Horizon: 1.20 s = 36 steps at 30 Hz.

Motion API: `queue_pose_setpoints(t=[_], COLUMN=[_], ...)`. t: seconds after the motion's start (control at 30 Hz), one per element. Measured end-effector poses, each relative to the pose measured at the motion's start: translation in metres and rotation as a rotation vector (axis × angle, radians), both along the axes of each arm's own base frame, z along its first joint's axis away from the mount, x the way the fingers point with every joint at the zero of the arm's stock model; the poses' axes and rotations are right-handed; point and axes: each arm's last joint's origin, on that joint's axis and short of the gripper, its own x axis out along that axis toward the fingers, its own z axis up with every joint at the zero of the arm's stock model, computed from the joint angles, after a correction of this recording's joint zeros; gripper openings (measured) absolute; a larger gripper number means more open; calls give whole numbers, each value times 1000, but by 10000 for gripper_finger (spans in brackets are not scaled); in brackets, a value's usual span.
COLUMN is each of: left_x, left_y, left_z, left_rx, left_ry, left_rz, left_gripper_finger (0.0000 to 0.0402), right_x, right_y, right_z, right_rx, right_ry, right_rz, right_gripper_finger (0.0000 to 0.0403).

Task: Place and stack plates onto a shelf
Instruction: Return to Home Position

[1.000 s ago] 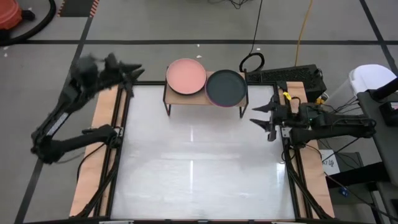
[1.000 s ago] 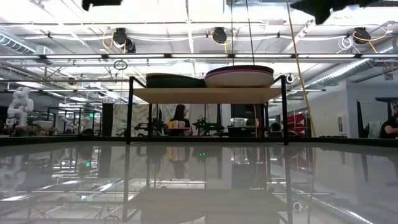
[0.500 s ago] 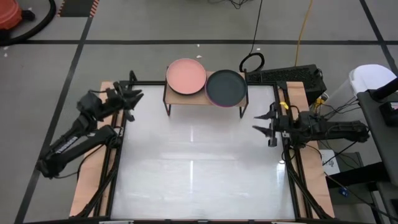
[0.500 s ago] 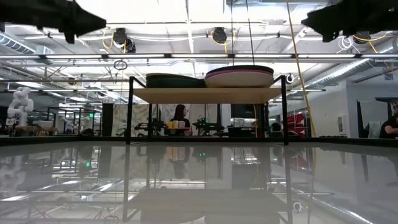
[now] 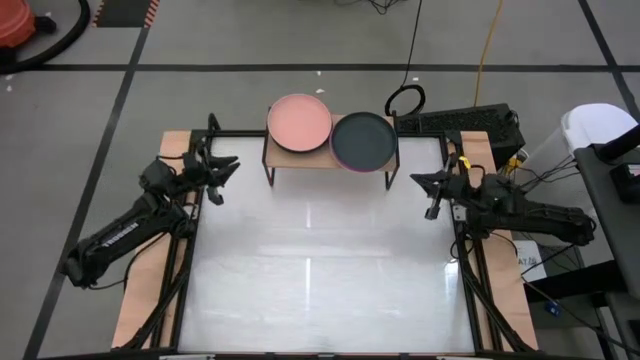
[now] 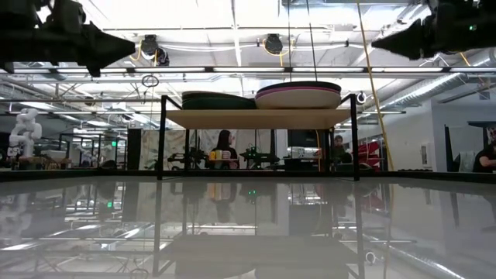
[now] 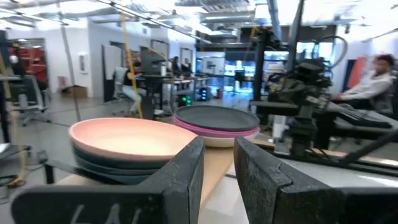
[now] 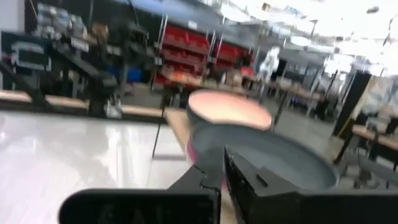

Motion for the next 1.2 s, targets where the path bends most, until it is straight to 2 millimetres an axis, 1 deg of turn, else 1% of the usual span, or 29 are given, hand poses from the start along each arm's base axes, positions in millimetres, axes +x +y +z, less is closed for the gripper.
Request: queue_pose_setpoints(t=[0.17, 0.33, 0.4, 0.47, 0.53, 0.6, 0.7, 0.73, 0.97, 1.13, 1.2], left_x=[0, 1, 1, 1, 2, 4, 5, 5, 5, 6, 5], left_y=[-2, -1, -1, 0, 0, 1, 1, 2, 0, 0, 0], left_z=[0, -4, -7, -10, -17, -29, -46, -51, -53, -58, -62], left_rx=[24, 27, 13, 0, -8, -17, -16, -38, -28, -46, -78], left_ry=[12, 53, 74, 91, 93, 101, 75, 96, 120, 168, 198], left_rz=[-51, -44, -40, -37, -39, -45, -47, -47, -99, -105, -104], left_gripper_finger=[92, 92, 92, 91, 83, 65, 21, 11, 5, 5, 5], right_x=[-4, -14, -17, -14, -10, -8, -6, -6, -1, -1, -1], right_y=[-1, 1, 2, 1, 0, 0, 0, 0, 0, -1, -2], right_z=[-8, -6, -12, -19, -29, -35, -40, -42, -60, -56, -57], right_rx=[58, 54, 49, 46, 40, 37, 33, 32, 58, 65, 88], right_ry=[52, -19, -45, -33, 12, 16, -2, 1, 39, -30, -28], right_rz=[-12, -9, -7, -8, -10, -11, 0, 13, 12, 5, -38], right_gripper_finger=[1, 0, 0, 0, 0, 0, 0, 0, 0, 0, 0])
